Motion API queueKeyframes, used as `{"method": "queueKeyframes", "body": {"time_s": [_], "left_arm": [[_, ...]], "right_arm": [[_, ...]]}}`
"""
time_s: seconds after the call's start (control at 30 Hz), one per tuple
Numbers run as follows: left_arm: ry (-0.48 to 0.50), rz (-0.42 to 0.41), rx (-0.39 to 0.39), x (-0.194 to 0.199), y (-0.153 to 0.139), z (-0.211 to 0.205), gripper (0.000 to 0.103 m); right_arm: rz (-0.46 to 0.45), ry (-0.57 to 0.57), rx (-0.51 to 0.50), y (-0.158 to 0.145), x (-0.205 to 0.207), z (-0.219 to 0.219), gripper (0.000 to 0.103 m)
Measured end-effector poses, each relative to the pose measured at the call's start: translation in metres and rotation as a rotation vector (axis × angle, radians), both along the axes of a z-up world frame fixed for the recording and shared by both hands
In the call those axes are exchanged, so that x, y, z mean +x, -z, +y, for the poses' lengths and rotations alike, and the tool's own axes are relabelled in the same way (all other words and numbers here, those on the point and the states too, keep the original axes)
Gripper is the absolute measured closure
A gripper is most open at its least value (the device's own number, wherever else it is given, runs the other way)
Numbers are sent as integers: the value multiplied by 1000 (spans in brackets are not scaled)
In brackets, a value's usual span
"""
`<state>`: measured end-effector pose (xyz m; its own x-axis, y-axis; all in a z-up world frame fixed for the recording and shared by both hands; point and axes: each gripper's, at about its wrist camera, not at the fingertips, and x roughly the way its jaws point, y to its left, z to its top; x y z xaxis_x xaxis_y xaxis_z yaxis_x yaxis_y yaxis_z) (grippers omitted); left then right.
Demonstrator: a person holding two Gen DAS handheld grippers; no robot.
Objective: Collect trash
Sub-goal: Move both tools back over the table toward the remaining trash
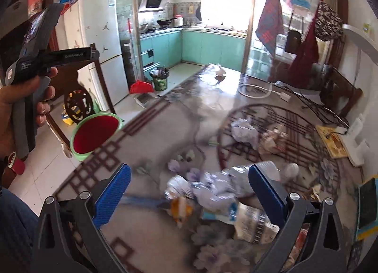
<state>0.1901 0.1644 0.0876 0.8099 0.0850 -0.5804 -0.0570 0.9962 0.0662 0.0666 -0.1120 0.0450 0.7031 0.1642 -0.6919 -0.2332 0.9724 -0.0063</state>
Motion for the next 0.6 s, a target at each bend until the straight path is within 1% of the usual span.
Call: {"method": "queueKeyframes", "body": {"time_s": [0.07,0.17,0.23,0.3,0.37,0.43,0.5,0.6], "left_arm": [[78,27,-17,-2,9,-30,4],[224,95,-49,-9,27,-87,4],[326,131,-43,-13,38,-125,4],[447,163,-16,-19,49,-168,4],[537,207,-16,-22,59,-201,4],[609,263,-10,-21,72,-234,4],[657,300,23,-20,86,-259,4],[670,356,60,-13,105,-290,4]], "right_arm": [[2,58,-11,2,-10,-34,6],[-6,130,-42,3,-24,-76,6],[-15,170,-51,2,-32,-101,6],[-15,209,-49,3,-39,-124,6],[-10,237,-37,5,-46,-144,6],[-6,259,-37,11,-50,-158,6],[6,274,-25,19,-53,-170,6],[29,286,7,29,-55,-184,6]]}}
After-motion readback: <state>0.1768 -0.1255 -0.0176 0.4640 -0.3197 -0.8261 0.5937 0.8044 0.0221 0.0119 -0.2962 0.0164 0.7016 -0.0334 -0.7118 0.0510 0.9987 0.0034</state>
